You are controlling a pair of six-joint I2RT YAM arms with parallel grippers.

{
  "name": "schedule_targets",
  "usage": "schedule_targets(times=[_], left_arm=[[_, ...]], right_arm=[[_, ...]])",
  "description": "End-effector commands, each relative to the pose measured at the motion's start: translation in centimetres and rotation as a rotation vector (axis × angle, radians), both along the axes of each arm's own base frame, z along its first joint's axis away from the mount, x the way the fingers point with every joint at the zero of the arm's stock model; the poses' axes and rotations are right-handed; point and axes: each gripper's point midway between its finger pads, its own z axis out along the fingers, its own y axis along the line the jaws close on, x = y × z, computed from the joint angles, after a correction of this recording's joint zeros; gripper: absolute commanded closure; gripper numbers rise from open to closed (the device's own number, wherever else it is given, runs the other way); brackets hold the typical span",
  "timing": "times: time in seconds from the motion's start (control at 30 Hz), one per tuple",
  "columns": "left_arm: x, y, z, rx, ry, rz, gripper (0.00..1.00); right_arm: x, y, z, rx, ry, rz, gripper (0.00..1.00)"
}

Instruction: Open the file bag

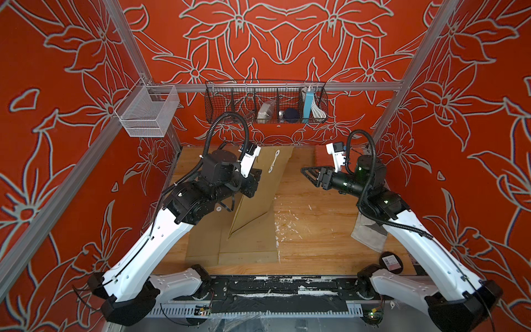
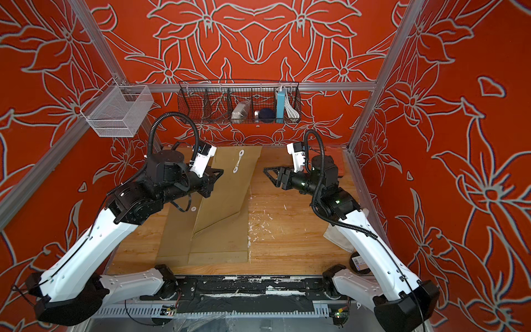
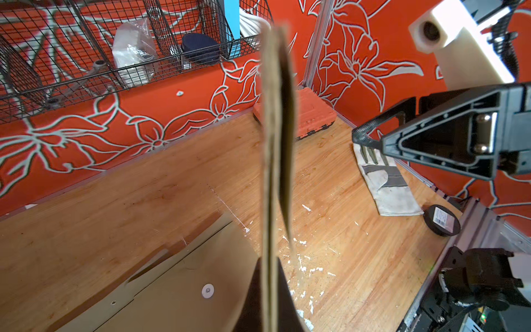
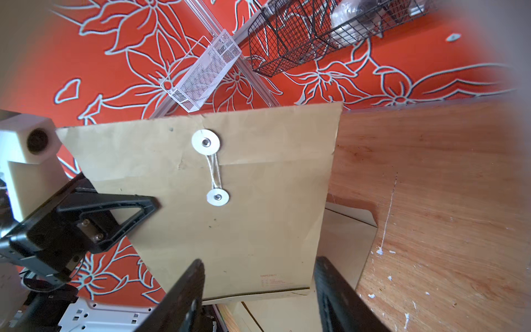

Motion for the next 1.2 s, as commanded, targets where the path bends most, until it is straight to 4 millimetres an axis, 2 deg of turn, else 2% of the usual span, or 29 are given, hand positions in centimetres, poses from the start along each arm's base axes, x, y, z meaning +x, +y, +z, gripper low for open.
schedule_targets(times=[0.0, 0.1, 0.37, 0.7, 1.17], left_arm=[[0.4, 0.3, 0.5, 0.02, -0.042, 0.034, 1.0], [0.5, 0.0, 0.3, 0.036, -0.039, 0.036, 1.0], [-0.3, -0.9, 1.1, 0.041, -0.074, 0.01, 1.0], [-1.0, -1.9, 1.6, 0.108, -0.118, 0.017, 1.0], [-1.3, -2.6, 2.5, 0.142, -0.162, 0.031, 1.0]], right_arm=[[0.5, 0.1, 1.3, 0.047, -0.032, -0.031, 0.36], [1.0, 0.4, 1.0, 0.074, -0.011, -0.038, 0.35], [1.0, 2.4, 1.6, 0.177, 0.023, 0.018, 0.36], [0.3, 5.1, 1.4, 0.221, 0.049, 0.095, 0.38], [-0.4, 6.7, 1.6, 0.235, 0.038, 0.152, 0.47]])
